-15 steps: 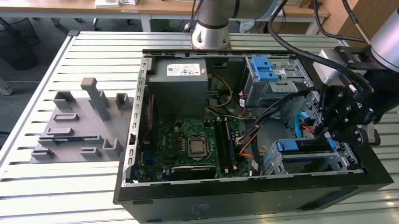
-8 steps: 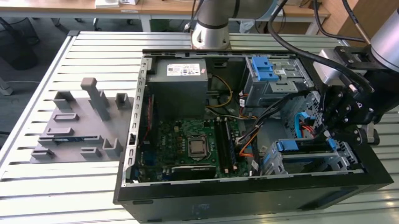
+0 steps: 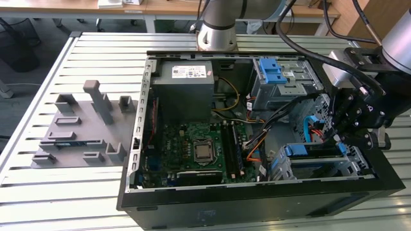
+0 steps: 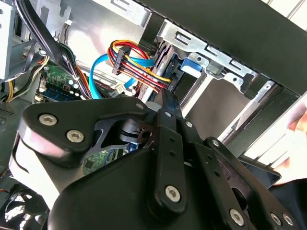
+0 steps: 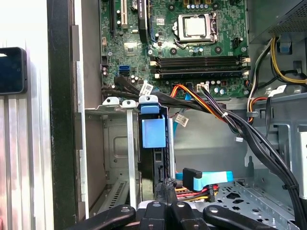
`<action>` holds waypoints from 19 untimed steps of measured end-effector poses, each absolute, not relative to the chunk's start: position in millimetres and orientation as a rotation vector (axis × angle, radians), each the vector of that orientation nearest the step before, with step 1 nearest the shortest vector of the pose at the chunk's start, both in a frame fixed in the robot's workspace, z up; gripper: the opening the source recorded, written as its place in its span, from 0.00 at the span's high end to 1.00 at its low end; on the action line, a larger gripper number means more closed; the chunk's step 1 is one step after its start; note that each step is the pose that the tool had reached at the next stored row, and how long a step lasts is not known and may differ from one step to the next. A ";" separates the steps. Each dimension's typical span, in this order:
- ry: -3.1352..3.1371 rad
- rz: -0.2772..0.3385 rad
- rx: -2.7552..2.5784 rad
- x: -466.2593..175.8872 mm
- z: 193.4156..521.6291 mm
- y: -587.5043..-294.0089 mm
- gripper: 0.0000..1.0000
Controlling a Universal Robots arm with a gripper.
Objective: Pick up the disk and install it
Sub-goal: 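Insert the second disk wire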
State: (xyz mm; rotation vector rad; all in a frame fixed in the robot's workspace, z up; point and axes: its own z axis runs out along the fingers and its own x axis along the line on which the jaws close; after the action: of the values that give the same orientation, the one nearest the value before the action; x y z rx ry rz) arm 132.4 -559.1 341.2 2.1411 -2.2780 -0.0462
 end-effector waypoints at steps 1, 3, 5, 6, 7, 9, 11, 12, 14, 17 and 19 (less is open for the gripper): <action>-2.278 -0.046 2.141 132.4 341.2 -559.1 0.89; -2.278 -0.046 2.141 132.4 341.2 -559.1 0.89; -2.278 -0.046 2.141 132.4 341.2 -559.1 0.89; -2.278 -0.047 2.141 132.1 341.2 -559.1 0.89; -2.278 -0.047 2.141 131.3 341.1 -559.1 0.89; -2.278 -0.046 2.141 130.2 341.2 -559.2 0.89; -2.278 -0.046 2.141 130.0 341.5 -559.1 0.89; -2.278 -0.046 2.141 130.0 342.4 -559.1 0.89; -2.278 -0.046 2.141 129.9 345.6 -559.1 0.89; -2.278 -0.046 2.141 129.9 352.1 -559.1 0.89; -2.278 -0.047 2.141 129.7 353.8 -559.1 0.89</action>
State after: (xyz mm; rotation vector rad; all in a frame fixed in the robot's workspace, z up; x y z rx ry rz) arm 129.7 -559.1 353.8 2.1410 -2.2779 -0.0466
